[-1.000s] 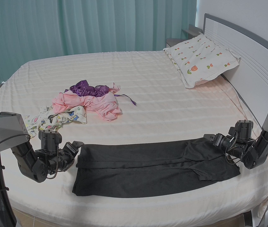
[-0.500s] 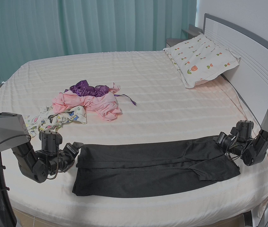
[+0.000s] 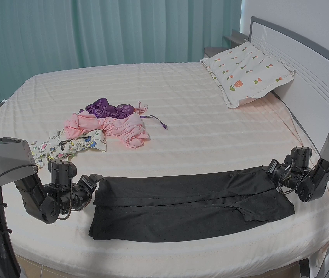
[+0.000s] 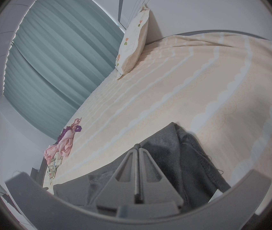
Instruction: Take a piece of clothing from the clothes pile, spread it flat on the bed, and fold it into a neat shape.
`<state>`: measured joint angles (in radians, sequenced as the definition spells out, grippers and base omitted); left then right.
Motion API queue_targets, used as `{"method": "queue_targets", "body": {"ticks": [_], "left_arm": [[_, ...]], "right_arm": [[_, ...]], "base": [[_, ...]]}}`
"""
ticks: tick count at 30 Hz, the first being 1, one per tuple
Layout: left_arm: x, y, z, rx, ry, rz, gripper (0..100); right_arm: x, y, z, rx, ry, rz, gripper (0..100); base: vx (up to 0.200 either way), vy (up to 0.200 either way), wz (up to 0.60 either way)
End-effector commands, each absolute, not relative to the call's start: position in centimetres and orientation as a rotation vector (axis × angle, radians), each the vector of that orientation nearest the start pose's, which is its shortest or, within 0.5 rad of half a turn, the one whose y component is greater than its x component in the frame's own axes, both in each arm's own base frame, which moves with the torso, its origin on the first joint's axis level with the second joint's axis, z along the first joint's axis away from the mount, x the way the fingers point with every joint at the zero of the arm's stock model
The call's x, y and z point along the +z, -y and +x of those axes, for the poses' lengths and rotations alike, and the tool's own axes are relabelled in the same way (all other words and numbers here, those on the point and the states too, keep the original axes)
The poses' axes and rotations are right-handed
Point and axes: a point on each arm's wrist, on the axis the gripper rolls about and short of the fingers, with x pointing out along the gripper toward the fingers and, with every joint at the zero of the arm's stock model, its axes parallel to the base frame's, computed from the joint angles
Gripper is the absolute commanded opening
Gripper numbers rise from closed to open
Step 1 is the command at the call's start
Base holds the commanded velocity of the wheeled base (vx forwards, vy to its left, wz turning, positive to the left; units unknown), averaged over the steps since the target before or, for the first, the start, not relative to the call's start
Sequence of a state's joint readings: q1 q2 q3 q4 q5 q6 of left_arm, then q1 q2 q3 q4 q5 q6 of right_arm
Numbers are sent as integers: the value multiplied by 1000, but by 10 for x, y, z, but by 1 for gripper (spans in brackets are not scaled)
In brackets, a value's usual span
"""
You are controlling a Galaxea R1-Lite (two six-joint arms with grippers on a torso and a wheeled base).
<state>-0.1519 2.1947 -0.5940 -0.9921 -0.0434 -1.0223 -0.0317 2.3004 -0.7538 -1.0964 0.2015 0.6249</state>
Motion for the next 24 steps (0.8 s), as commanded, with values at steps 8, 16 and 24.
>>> {"method": "queue_targets", "body": {"ticks": [8, 16, 24], "left_arm": [[9, 52, 325, 135, -649, -953, 100], [10, 52, 324, 133, -647, -956, 100], [9, 52, 324, 129, -655, -957, 100]], "right_arm": [[16, 8, 368, 23, -431, 658, 100], [51, 7, 355, 39, -352, 649, 100], [53, 0, 303, -44, -443, 755, 100]], "base": [[0, 0, 0], [-100, 0, 0], [-200, 0, 0]]}}
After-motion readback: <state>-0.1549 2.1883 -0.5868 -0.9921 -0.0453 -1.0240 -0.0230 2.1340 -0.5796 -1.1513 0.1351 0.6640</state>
